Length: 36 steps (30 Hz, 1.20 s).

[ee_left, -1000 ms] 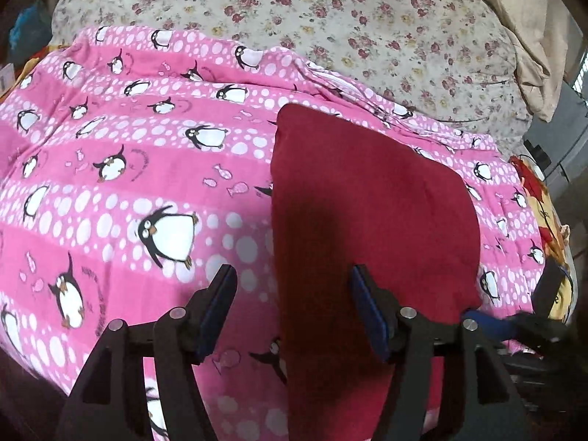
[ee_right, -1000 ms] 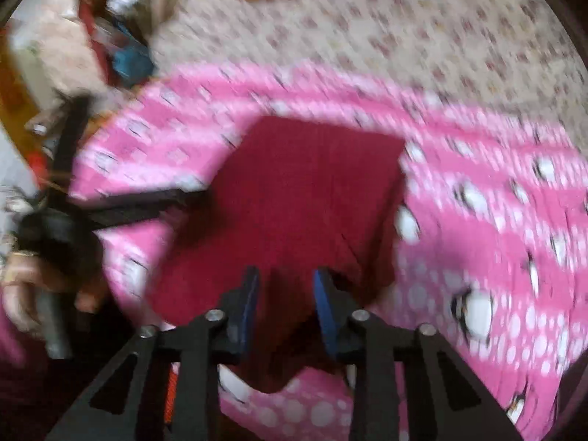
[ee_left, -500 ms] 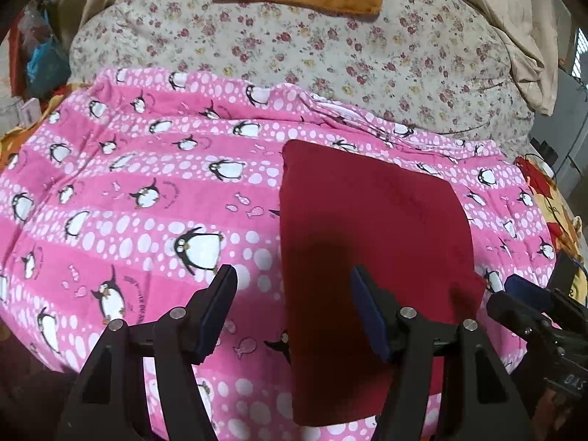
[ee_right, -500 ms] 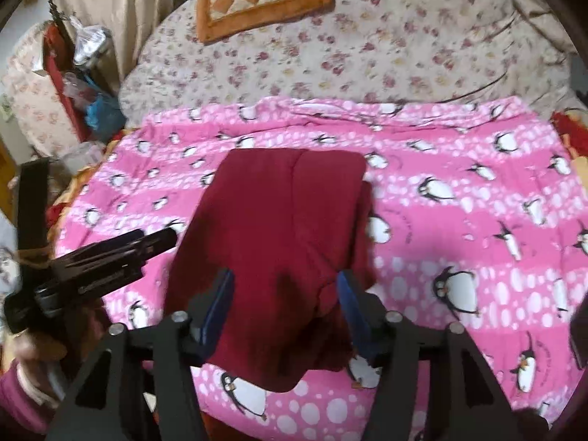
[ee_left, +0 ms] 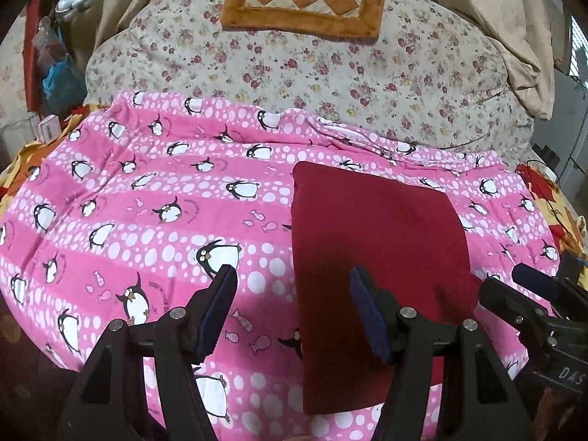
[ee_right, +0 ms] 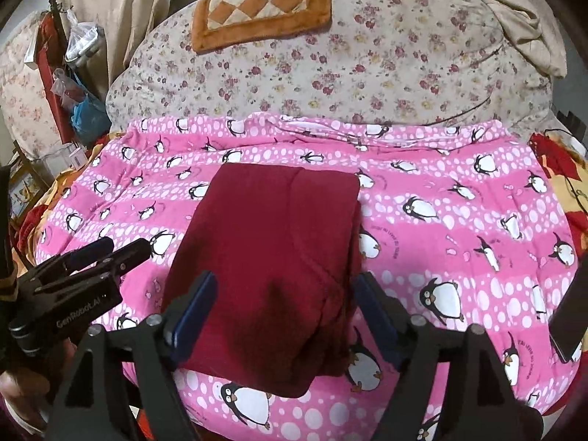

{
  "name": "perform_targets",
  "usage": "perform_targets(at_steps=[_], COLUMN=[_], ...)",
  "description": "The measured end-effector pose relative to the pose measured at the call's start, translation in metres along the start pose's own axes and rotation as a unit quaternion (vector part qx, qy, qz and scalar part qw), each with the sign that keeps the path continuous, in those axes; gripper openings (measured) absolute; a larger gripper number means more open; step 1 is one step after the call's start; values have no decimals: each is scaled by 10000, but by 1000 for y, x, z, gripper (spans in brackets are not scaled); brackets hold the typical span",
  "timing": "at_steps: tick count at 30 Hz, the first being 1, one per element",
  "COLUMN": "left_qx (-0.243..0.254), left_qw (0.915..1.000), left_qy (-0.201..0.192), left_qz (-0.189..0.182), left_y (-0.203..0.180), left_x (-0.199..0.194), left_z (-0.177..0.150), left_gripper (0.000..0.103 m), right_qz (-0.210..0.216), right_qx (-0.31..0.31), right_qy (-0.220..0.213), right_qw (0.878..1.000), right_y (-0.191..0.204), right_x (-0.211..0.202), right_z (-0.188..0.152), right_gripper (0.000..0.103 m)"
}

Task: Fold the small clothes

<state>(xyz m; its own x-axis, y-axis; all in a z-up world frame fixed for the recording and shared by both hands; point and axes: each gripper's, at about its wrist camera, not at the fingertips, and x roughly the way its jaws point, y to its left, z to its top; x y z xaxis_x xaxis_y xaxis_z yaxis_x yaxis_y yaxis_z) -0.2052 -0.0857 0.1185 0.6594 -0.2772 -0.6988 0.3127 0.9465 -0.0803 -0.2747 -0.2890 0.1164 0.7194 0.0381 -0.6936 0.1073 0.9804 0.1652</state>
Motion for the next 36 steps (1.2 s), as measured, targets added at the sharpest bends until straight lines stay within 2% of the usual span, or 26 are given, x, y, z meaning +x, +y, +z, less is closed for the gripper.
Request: perform_targets(at_steps=[36], left_qx=[91], left_qw=[9996], left_qy=[243], left_qz=[60], left_y=[-2], left_x=[24], left_z=[-10], left_gripper=[44], right_qz=[-42], right_qx=[293], right_qy=[328], right_qw=[9990], right_y=[-3], right_x=[28], right_z=[-2], right_gripper=[82])
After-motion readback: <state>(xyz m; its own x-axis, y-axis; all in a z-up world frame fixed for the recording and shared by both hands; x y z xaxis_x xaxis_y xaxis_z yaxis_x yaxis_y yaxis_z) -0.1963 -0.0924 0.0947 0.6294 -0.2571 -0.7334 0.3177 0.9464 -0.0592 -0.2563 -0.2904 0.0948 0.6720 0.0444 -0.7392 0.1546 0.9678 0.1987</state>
